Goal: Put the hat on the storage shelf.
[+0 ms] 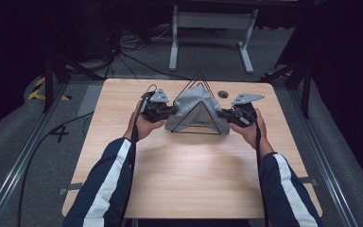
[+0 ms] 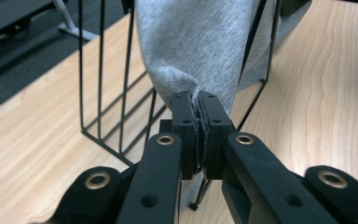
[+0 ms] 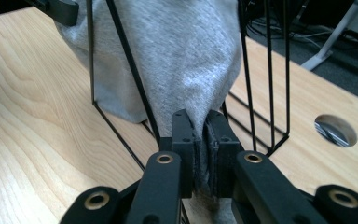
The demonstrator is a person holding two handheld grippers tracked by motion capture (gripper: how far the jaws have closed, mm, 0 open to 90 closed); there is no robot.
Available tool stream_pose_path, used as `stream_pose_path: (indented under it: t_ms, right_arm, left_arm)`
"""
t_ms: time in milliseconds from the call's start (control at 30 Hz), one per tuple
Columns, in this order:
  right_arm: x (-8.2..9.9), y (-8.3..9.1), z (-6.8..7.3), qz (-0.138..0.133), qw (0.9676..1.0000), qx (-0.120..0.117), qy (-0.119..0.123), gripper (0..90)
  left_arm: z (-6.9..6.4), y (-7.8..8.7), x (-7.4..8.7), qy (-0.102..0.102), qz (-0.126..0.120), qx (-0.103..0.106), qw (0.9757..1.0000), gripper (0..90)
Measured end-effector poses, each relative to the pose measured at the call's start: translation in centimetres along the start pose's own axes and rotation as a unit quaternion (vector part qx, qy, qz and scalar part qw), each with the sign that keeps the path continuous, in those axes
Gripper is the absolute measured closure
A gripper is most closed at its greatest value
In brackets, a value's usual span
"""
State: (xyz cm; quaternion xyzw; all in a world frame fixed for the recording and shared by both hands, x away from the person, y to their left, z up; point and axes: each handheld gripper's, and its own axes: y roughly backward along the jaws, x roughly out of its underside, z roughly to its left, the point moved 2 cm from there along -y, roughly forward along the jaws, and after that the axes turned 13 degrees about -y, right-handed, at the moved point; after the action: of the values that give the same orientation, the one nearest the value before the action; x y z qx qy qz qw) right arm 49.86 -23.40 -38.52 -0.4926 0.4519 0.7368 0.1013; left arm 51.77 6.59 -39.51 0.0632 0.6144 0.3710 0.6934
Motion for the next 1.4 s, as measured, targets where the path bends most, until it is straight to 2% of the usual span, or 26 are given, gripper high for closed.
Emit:
stream_pose_path:
  t_ms: [33, 167, 367, 533, 667, 767, 900, 1067, 1200, 1333, 1400]
  right_arm:
    - [0.2, -0.2, -0.1, 0.003, 1.0, 0.002, 0.0, 84.1]
    - [1.1, -1.0, -0.4, 0.019, 0.9998, 0.008, -0.004, 84.1]
    - [1.9, -1.8, -0.7, 0.025, 0.9995, 0.011, -0.014, 84.0]
    - [2.5, -2.7, -0.8, 0.031, 0.9992, 0.014, -0.02, 84.0]
    - [2.7, -3.0, -0.6, 0.035, 0.999, 0.023, -0.013, 83.8]
    - [2.7, -3.1, -0.6, 0.035, 0.999, 0.026, -0.01, 83.7]
    - [2.6, -3.0, -0.4, 0.038, 0.9987, 0.033, -0.002, 83.6]
    - [2.3, -3.0, -0.2, 0.041, 0.9982, 0.043, 0.007, 83.6]
    - [2.2, -2.8, 0.1, 0.043, 0.9979, 0.049, 0.004, 83.1]
    - [1.9, -2.1, 0.4, 0.038, 0.9976, 0.058, 0.005, 80.4]
    - [1.7, -1.7, 0.7, 0.037, 0.9976, 0.058, 0.005, 79.9]
  left_arm:
    - [0.0, -0.2, 0.1, -0.006, 0.007, -0.001, 1.0, 86.9]
    - [-0.3, -1.0, 0.8, 0.0, 0.019, 0.005, 0.9998, 86.9]
    - [-0.5, -1.8, 1.6, -0.003, 0.039, 0.012, 0.9992, 87.0]
    - [-0.5, -2.4, 1.9, -0.004, 0.042, 0.015, 0.999, 87.1]
    - [-0.6, -2.7, 2.0, -0.003, 0.046, 0.014, 0.9988, 87.1]
    - [-0.6, -2.9, 2.1, 0.002, 0.04, 0.012, 0.9991, 87.1]
    - [-0.7, -2.5, 2.2, 0.002, 0.042, 0.007, 0.9991, 87.1]
    - [-0.5, -1.7, 2.1, -0.007, 0.048, -0.004, 0.9988, 87.1]
    - [-0.4, -1.2, 2.1, -0.002, 0.043, -0.017, 0.9989, 86.7]
    - [-0.8, -0.2, 1.9, -0.011, 0.056, -0.034, 0.9978, 84.0]
    - [-0.9, 0.5, 1.8, -0.017, 0.063, -0.036, 0.9972, 84.0]
